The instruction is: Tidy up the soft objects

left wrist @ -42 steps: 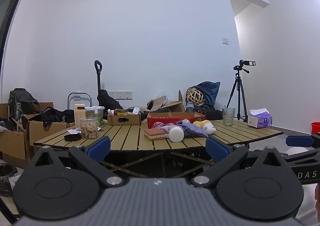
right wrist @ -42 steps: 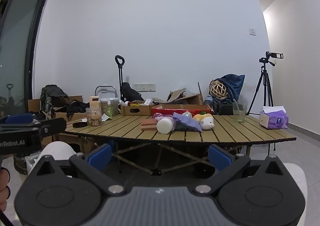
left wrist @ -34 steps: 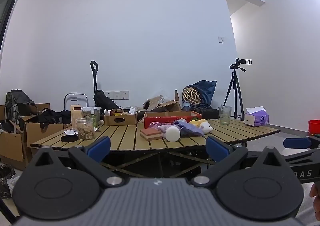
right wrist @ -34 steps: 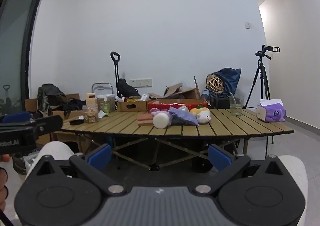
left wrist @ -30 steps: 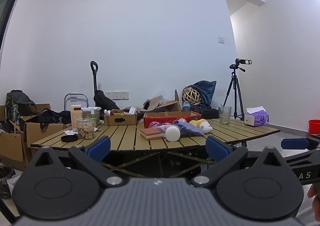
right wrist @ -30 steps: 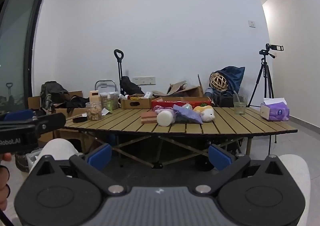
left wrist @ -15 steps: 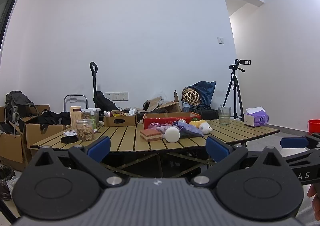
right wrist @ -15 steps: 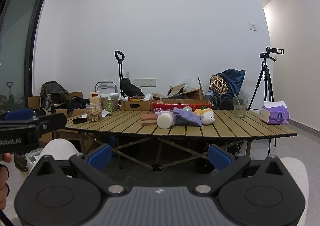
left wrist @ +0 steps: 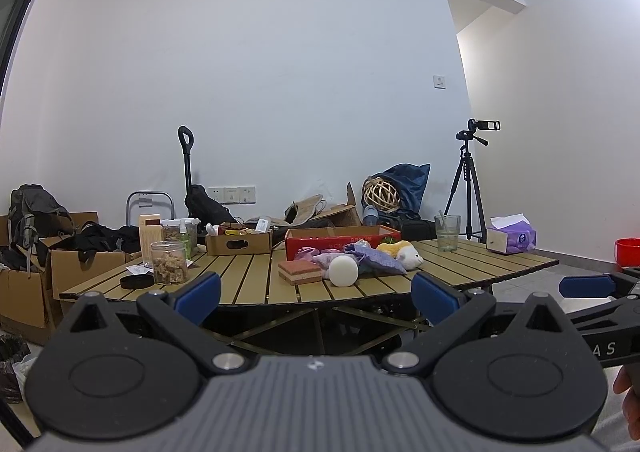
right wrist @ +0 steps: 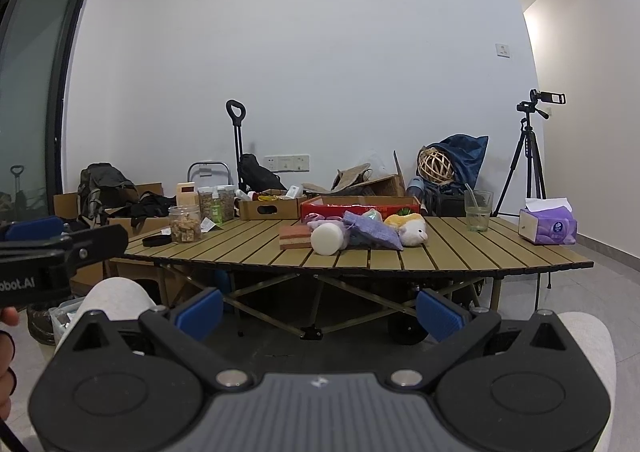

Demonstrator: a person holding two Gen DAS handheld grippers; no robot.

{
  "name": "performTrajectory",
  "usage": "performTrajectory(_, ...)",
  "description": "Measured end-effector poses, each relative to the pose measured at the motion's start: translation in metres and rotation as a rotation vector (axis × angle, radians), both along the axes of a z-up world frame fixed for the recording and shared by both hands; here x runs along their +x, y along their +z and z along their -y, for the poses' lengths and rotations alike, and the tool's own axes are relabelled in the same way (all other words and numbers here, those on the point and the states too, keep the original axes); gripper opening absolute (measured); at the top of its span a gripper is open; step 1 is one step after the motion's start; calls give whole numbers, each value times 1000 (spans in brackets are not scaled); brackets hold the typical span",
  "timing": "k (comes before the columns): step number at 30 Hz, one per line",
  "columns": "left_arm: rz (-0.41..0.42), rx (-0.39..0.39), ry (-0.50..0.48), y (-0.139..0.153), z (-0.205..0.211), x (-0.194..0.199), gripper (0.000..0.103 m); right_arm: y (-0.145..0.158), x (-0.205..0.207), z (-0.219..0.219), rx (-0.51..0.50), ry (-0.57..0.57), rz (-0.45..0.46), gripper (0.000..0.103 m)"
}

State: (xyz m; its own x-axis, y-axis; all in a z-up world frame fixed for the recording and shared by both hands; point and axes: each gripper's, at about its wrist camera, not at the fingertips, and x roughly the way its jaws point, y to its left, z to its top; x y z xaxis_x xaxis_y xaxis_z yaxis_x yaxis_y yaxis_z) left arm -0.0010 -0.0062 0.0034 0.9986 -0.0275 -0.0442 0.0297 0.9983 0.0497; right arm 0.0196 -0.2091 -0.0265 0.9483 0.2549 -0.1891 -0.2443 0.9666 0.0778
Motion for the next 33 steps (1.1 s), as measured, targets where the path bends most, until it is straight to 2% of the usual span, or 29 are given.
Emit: performTrajectory(33,2,1,-2,-1,-1,0,103,1,2,2,12,3,5,103)
